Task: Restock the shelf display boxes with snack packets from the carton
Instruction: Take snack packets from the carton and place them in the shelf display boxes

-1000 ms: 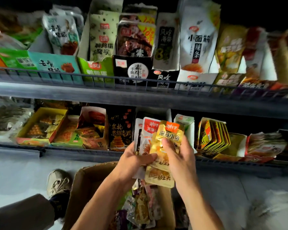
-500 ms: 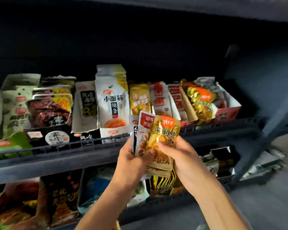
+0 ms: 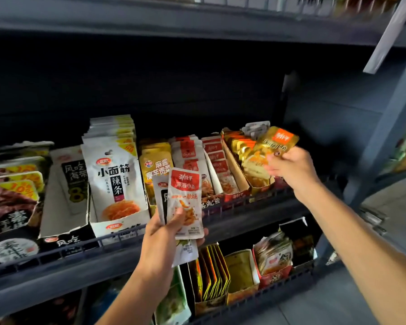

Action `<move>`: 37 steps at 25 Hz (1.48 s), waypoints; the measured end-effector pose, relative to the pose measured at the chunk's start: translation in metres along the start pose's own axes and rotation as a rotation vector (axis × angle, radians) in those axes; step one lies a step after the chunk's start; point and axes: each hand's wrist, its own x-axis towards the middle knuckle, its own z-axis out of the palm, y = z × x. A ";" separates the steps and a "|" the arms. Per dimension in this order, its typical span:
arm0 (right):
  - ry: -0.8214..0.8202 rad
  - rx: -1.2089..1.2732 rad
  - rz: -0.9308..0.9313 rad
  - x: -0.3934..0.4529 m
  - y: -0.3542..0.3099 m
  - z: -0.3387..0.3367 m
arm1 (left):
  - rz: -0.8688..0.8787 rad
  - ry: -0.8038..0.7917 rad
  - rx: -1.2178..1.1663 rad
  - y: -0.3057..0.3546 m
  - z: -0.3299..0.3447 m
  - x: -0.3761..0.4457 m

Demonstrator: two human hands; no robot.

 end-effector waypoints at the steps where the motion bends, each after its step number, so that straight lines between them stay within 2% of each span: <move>1: -0.041 -0.067 0.012 0.005 0.008 0.002 | -0.007 0.000 -0.005 -0.001 -0.001 0.000; 5: -0.121 -0.241 0.000 0.007 0.011 0.002 | -0.017 0.012 -0.003 -0.006 -0.003 0.002; 8: -0.073 -0.301 -0.088 0.010 0.006 0.003 | -0.016 0.008 -0.003 -0.007 -0.002 0.003; 10: -0.043 -0.477 -0.133 0.012 0.008 0.007 | -0.027 0.012 -0.009 -0.007 0.001 0.005; 13: 0.123 -0.568 -0.210 0.001 0.004 0.010 | -0.060 0.014 -0.027 -0.007 0.002 0.004; 15: 0.222 -0.542 -0.392 -0.023 -0.006 0.015 | -0.060 -0.020 -0.027 -0.004 0.000 0.003; 16: 0.171 -0.468 -0.454 -0.038 -0.012 0.020 | -0.049 -0.033 -0.027 -0.002 0.000 0.002; 17: 0.025 -0.347 -0.441 -0.056 -0.019 0.029 | -0.033 -0.037 -0.027 0.001 0.000 0.000; 19: -0.382 -0.117 -0.215 -0.095 -0.034 0.051 | -0.001 -0.037 -0.002 0.003 -0.001 -0.002; 20: -0.517 -0.037 -0.085 -0.111 -0.038 0.062 | 0.008 -0.042 0.017 0.004 -0.001 -0.003; 21: -0.571 0.011 0.003 -0.121 -0.038 0.070 | 0.007 -0.045 0.034 0.005 -0.003 -0.005; 23: -0.577 0.101 0.118 -0.126 -0.034 0.079 | -0.021 -0.015 0.045 0.007 -0.010 -0.009; 25: -0.520 0.283 0.245 -0.113 -0.034 0.079 | -0.038 0.043 0.032 0.013 -0.019 -0.010; 26: -0.417 0.341 0.242 -0.099 -0.035 0.076 | -0.030 0.054 0.024 0.017 -0.024 -0.010; 27: -0.271 0.305 0.148 -0.085 -0.038 0.071 | -0.015 0.060 0.019 0.021 -0.028 -0.010; 29: -0.022 0.024 -0.145 -0.051 -0.042 0.062 | 0.011 0.075 0.016 0.028 -0.032 -0.009; 31: 0.012 -0.346 -0.324 -0.024 -0.046 0.059 | 0.022 0.077 0.028 0.032 -0.032 -0.008; 33: 0.016 -0.650 -0.389 -0.006 -0.050 0.061 | 0.018 0.065 0.048 0.033 -0.032 -0.009; 37: 0.130 -0.755 -0.509 0.007 -0.060 0.063 | 0.015 0.056 0.072 0.032 -0.036 -0.010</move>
